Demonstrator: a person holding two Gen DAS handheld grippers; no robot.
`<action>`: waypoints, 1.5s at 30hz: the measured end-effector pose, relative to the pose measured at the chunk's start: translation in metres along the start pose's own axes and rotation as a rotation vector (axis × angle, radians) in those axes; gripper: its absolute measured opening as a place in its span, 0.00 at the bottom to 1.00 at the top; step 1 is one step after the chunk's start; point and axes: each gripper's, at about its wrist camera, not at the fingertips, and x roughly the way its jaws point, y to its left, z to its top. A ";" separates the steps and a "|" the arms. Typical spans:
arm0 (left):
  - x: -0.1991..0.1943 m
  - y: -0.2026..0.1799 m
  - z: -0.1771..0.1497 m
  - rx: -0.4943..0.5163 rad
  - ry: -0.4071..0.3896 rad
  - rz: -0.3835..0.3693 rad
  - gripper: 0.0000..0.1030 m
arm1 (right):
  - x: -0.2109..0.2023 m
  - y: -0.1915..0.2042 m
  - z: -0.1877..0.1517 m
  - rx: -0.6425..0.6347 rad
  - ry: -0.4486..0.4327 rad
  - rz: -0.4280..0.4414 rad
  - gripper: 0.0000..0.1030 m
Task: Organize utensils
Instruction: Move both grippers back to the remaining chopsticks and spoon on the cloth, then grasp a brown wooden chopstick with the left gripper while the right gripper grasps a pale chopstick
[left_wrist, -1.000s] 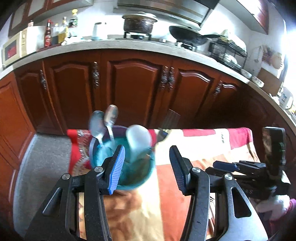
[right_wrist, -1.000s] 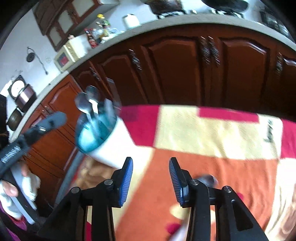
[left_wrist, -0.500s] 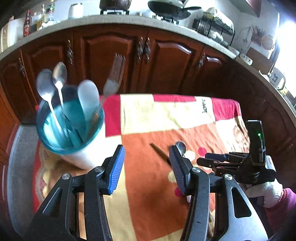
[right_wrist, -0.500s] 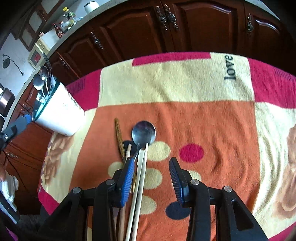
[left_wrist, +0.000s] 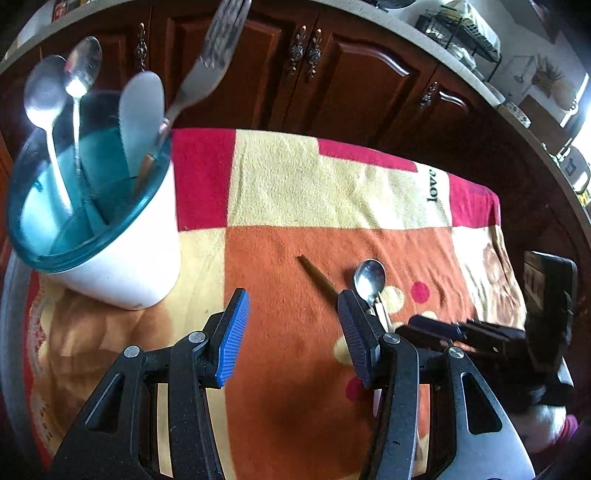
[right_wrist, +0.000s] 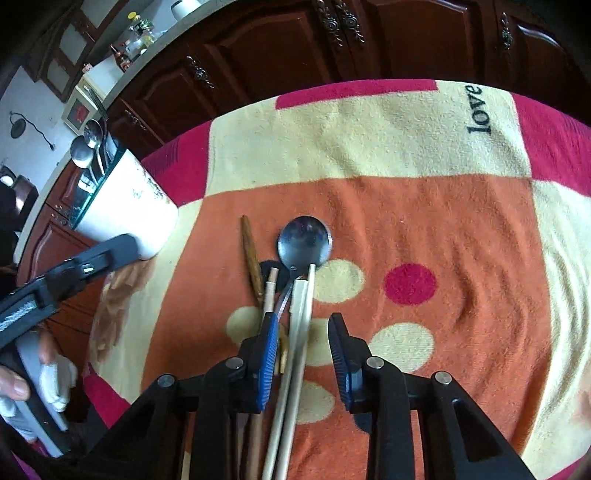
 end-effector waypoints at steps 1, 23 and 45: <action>0.003 0.000 0.001 -0.005 0.003 0.004 0.48 | 0.000 0.002 0.000 -0.005 0.001 0.007 0.26; 0.063 -0.010 0.016 -0.124 0.104 0.011 0.48 | 0.001 0.008 0.002 -0.065 -0.011 -0.005 0.05; 0.071 -0.023 0.027 -0.078 0.058 -0.019 0.08 | -0.021 -0.013 -0.014 -0.017 -0.059 0.027 0.05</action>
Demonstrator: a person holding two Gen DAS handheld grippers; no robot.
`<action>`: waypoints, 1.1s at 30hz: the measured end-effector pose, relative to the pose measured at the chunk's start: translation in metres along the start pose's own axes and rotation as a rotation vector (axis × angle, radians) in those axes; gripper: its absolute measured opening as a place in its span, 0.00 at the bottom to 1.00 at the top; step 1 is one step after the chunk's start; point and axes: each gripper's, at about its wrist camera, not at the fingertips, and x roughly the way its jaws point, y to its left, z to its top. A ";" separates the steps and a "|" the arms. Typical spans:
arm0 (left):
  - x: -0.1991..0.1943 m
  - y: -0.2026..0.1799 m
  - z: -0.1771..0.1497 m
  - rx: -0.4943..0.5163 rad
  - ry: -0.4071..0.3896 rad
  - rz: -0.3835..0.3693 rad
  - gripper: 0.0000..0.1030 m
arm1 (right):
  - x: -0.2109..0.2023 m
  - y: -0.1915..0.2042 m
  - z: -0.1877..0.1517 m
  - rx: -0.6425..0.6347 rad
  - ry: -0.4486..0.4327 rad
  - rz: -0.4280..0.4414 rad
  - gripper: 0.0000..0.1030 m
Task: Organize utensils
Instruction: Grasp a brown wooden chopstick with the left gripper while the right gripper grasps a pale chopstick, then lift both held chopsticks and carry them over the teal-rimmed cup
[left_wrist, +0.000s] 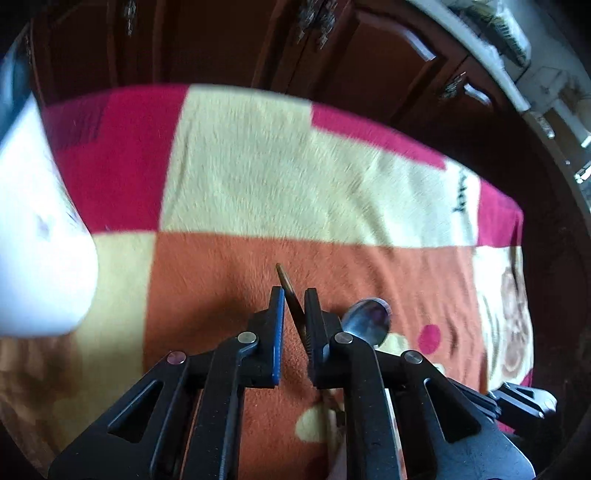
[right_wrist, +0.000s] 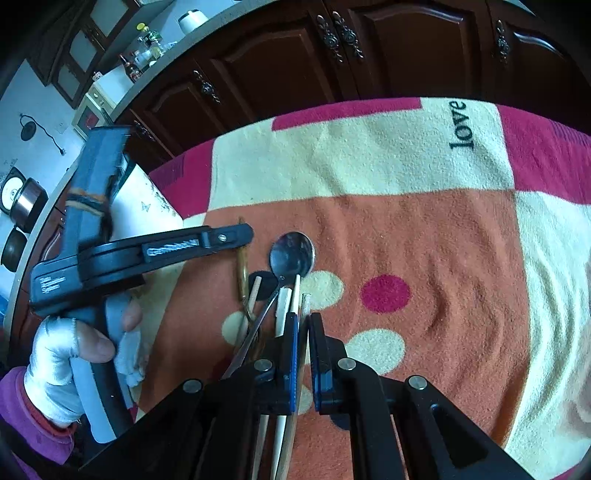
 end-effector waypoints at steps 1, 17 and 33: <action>-0.010 -0.001 0.002 0.012 -0.018 -0.020 0.08 | -0.001 0.001 0.001 0.000 -0.003 0.003 0.05; -0.101 -0.002 0.008 0.109 -0.195 -0.076 0.05 | -0.047 0.035 0.017 -0.067 -0.123 0.035 0.05; -0.154 0.004 0.001 0.142 -0.258 -0.100 0.05 | -0.082 0.066 0.032 -0.124 -0.219 0.058 0.05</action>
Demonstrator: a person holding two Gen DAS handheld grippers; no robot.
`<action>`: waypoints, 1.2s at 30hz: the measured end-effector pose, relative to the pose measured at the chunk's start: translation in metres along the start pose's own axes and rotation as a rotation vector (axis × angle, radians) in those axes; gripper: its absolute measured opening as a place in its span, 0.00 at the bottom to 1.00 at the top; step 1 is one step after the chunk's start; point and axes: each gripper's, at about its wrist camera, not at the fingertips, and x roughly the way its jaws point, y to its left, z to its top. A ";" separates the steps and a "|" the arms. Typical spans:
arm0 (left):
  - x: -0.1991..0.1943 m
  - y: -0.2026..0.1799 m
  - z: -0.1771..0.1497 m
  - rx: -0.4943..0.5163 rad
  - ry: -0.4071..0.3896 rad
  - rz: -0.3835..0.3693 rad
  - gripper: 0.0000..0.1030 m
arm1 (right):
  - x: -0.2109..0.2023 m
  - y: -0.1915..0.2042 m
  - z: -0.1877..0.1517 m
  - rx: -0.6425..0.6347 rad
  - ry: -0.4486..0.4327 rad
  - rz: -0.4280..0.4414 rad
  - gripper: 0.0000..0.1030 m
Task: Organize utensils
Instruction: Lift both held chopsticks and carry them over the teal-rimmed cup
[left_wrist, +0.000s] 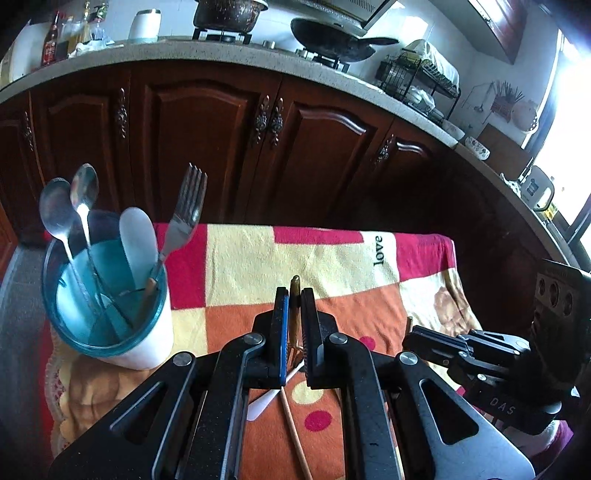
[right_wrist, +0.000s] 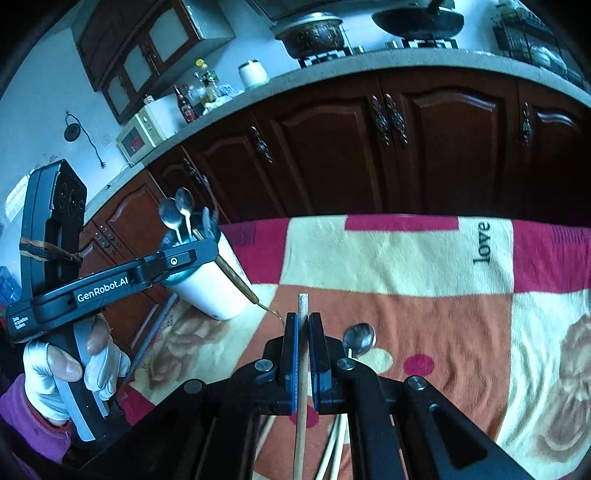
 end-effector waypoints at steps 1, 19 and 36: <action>-0.004 0.001 0.001 0.001 -0.005 0.000 0.05 | -0.003 0.003 0.002 -0.006 -0.008 0.002 0.05; -0.062 0.020 0.025 -0.017 -0.100 0.021 0.05 | -0.038 0.052 0.045 -0.110 -0.128 0.029 0.04; -0.105 0.084 0.062 -0.092 -0.176 0.151 0.05 | -0.054 0.139 0.142 -0.261 -0.265 0.112 0.04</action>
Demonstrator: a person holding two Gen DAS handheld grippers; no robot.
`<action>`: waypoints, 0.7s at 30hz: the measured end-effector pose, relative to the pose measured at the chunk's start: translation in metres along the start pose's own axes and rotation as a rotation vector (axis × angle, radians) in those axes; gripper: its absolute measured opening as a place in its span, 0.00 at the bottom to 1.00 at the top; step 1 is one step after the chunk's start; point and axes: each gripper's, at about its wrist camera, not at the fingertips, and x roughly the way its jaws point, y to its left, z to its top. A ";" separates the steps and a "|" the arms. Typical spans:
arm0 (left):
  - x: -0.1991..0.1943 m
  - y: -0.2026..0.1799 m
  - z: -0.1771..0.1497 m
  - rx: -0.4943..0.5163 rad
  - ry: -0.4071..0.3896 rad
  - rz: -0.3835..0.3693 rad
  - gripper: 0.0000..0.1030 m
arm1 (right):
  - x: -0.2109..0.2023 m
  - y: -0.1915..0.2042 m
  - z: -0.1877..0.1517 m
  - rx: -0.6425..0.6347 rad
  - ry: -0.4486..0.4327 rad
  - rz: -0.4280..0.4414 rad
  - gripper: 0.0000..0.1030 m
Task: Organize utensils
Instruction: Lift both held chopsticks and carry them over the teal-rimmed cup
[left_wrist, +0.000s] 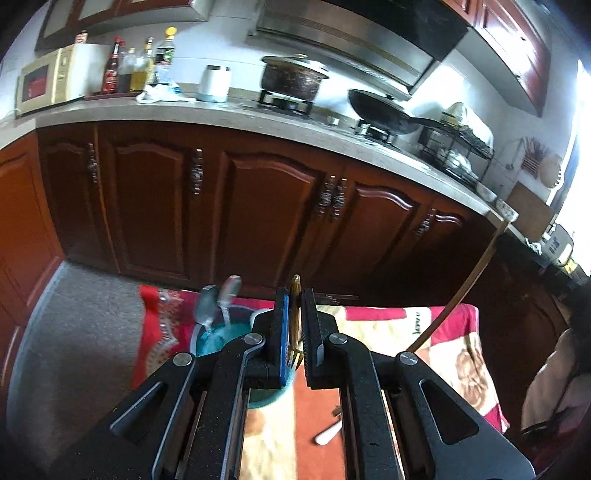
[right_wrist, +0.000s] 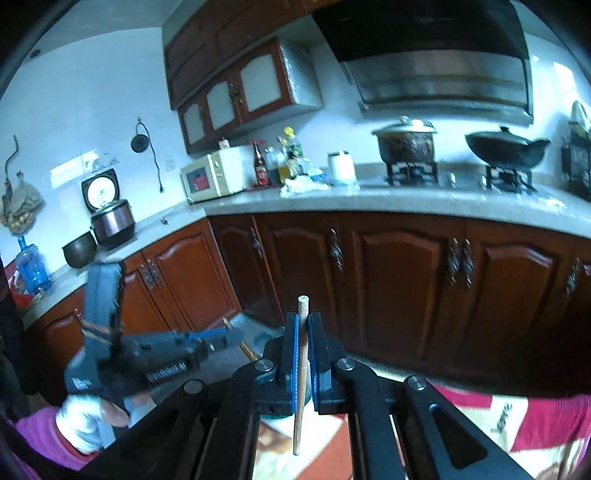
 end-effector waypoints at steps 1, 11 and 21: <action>0.000 0.003 0.001 -0.003 0.001 0.008 0.05 | 0.003 0.003 0.005 -0.003 -0.005 0.005 0.04; 0.017 0.039 0.000 -0.011 0.024 0.124 0.05 | 0.052 0.023 0.023 -0.003 -0.032 0.000 0.04; 0.037 0.053 -0.019 -0.010 0.077 0.160 0.05 | 0.105 0.025 -0.003 0.012 0.014 -0.021 0.04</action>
